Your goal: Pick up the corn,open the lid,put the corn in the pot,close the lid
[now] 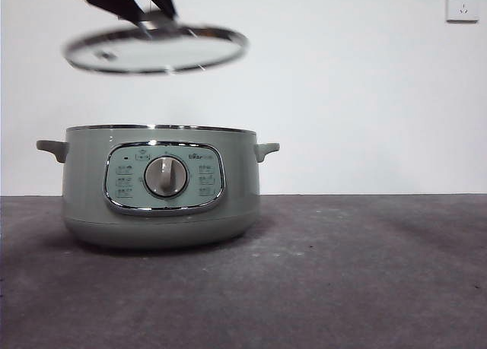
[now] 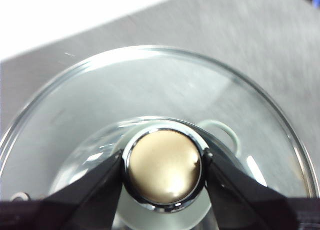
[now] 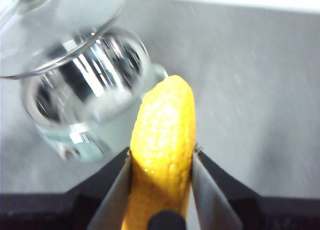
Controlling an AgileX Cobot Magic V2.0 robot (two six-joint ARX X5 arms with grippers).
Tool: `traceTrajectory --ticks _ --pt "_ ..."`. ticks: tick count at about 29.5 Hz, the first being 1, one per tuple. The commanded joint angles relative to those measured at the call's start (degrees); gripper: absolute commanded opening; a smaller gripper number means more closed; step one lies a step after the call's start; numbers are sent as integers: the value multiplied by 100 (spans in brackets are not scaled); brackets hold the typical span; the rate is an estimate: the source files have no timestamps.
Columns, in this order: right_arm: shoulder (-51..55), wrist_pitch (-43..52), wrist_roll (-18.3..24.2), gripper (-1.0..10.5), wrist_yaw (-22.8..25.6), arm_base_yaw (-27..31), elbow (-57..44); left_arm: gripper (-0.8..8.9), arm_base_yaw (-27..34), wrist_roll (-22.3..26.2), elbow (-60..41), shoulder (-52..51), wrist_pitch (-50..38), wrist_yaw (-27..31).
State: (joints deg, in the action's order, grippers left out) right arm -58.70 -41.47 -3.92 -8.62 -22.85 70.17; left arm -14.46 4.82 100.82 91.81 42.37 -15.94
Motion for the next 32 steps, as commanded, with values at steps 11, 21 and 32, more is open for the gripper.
traceTrajectory --ticks 11,21,32 --pt "-2341 501 -212 -17 -879 -236 2109 -8 2107 -55 -975 -2614 404 -809" --pt "-4625 96 -144 -17 -999 -914 4478 -8 2107 -48 -2944 -4284 498 -807" --pt "-6841 92 -153 -17 -881 -1368 6041 -8 2096 -22 -3230 -5191 935 -802"
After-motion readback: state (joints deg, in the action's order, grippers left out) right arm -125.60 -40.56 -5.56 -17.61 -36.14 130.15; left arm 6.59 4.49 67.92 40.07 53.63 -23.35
